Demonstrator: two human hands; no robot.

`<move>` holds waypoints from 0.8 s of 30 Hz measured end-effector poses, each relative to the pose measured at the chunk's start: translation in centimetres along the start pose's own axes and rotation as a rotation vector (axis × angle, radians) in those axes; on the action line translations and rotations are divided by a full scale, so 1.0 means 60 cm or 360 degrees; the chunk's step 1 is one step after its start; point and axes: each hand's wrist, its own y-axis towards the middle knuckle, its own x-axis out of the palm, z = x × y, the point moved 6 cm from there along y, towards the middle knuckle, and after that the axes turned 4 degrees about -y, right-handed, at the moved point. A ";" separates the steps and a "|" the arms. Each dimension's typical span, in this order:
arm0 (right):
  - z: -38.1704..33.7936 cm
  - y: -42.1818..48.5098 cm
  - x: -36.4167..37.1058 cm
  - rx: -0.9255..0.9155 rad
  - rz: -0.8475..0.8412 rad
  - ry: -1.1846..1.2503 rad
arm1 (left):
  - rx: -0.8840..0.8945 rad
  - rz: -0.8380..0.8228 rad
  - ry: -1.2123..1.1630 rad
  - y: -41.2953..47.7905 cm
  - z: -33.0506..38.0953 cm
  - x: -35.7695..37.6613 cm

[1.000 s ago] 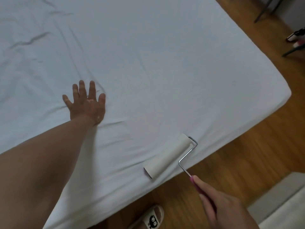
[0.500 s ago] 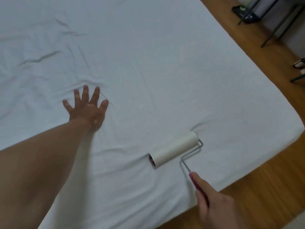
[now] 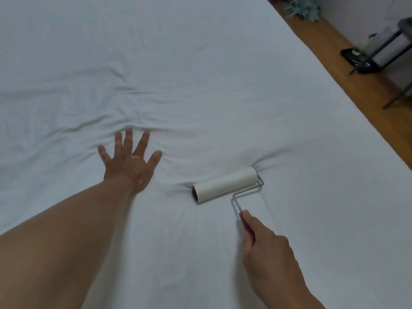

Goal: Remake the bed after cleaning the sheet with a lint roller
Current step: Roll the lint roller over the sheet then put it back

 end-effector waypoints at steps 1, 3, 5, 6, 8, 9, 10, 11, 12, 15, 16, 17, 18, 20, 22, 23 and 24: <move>-0.015 0.018 -0.004 -0.0009 0.0015 0.0016 | 0.0003 0.0002 0.0002 0.016 -0.002 -0.004; -0.046 0.055 -0.015 -0.0041 0.0059 0.0052 | 0.0005 0.0001 0.0006 0.044 -0.006 -0.011; -0.076 0.093 -0.025 -0.0071 0.0101 0.0068 | 0.0004 0.0008 -0.0005 0.069 -0.008 -0.017; -0.091 0.112 -0.031 -0.0082 0.0114 0.0081 | 0.0002 0.0013 -0.0011 0.081 -0.009 -0.018; -0.123 0.151 -0.041 -0.0118 0.0143 0.0091 | 0.0000 0.0029 -0.0028 0.100 -0.011 -0.017; -0.140 0.171 -0.046 -0.0141 0.0160 0.0095 | 0.0004 0.0043 -0.0039 0.107 -0.011 -0.015; -0.157 0.190 -0.052 -0.0165 0.0175 0.0103 | 0.0011 0.0062 -0.0046 0.111 -0.011 -0.013; -0.176 0.209 -0.057 -0.0190 0.0191 0.0110 | 0.0020 0.0083 -0.0046 0.113 -0.011 -0.010; -0.196 0.227 -0.063 -0.0216 0.0211 0.0115 | 0.0027 0.0108 -0.0039 0.113 -0.012 -0.007; -0.255 0.285 -0.082 -0.0282 0.0287 0.0127 | 0.0039 0.0206 -0.0019 0.113 -0.013 0.002; -0.276 0.306 -0.089 -0.0302 0.0311 0.0128 | 0.0048 0.0242 -0.0021 0.113 -0.013 0.005; -0.297 0.330 -0.096 -0.0321 0.0330 0.0123 | 0.0062 0.0277 -0.0022 0.113 -0.014 0.007; -0.319 0.355 -0.103 -0.0341 0.0340 0.0114 | 0.0074 0.0298 -0.0018 0.114 -0.016 0.010; -0.362 0.404 -0.121 -0.0371 0.0348 0.0097 | 0.0090 0.0291 -0.0007 0.118 -0.018 0.019; -0.403 0.440 -0.140 -0.0396 0.0342 0.0093 | 0.0081 0.0271 -0.0005 0.123 -0.022 0.028; -0.418 0.455 -0.147 -0.0407 0.0332 0.0094 | 0.0071 0.0264 -0.0006 0.126 -0.024 0.031; -0.430 0.467 -0.155 -0.0423 0.0321 0.0100 | 0.0062 0.0249 -0.0007 0.128 -0.025 0.033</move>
